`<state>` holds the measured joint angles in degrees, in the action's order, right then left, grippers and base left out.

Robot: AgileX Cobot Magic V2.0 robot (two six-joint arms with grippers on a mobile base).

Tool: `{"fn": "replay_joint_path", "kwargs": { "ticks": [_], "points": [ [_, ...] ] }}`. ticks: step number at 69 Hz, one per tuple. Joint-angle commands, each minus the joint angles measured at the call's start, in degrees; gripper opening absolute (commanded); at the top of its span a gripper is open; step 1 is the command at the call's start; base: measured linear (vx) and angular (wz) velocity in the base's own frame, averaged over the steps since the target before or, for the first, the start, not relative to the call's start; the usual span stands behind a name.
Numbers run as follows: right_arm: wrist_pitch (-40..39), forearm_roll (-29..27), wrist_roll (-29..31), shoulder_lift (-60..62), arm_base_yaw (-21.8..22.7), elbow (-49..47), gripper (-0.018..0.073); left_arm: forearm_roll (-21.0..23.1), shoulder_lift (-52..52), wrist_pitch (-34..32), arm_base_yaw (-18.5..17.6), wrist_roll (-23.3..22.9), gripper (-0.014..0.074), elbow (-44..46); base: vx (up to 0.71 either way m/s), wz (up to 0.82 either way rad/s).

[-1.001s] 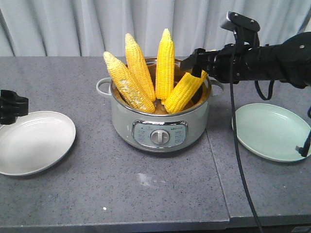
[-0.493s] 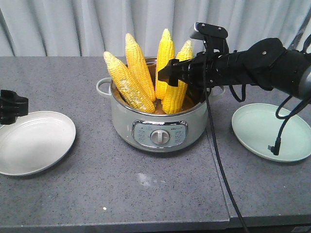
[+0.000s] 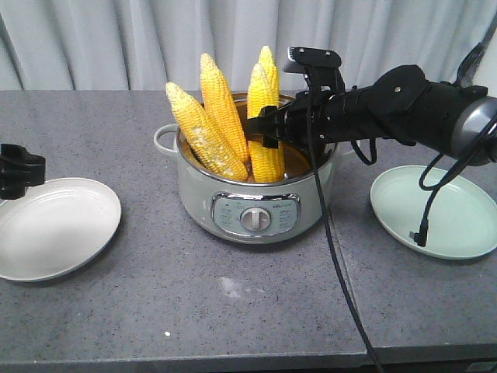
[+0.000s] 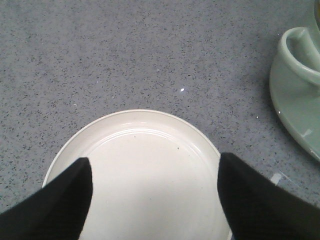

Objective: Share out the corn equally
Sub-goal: 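Reach the right gripper into the pot and grasp a corn cob, then lift the corn cob out and carry it over the green plate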

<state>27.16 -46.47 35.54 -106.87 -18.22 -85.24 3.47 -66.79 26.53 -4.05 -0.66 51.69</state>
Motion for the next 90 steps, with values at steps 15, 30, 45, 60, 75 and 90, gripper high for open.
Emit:
{"fn": "replay_joint_path", "kwargs": {
  "ticks": [15, 30, 45, 60, 75, 90],
  "points": [
    [-1.6, 1.1, 0.1, 2.7, -0.1, -1.9, 0.0278, 0.8, 0.9, -3.1, -0.2, -0.4, 0.051, 1.9, 0.0, 0.0],
    [-0.6, 3.1, 0.5, 2.7, -0.1, -1.9, 0.0277, 0.8, 0.9, -3.1, -0.2, -0.4, 0.051, 1.9, 0.0, 0.0],
    [-0.5, 3.5, 0.5, 2.7, -0.1, -1.9, 0.0277, 0.8, 0.9, -3.1, -0.2, -0.4, 0.051, 1.9, 0.0, 0.0],
    [-1.6, 3.5, 3.7, 5.4, -0.1, -1.9, 0.0277, 0.8, 0.9, -3.1, -0.2, -0.4, 0.051, 1.9, 0.0, 0.0],
    [-2.9, 3.5, 3.6, 12.0, 0.9, -1.9, 0.0277, 0.8, 0.9, -3.1, -0.2, -0.4, 0.051, 1.9, 0.0, 0.0],
    [-1.8, 3.7, 2.6, 18.8, 5.2, -1.9, 0.0277, 0.8, 0.9, -3.1, -0.2, -0.4, 0.051, 1.9, 0.0, 0.0]
  ]
}}
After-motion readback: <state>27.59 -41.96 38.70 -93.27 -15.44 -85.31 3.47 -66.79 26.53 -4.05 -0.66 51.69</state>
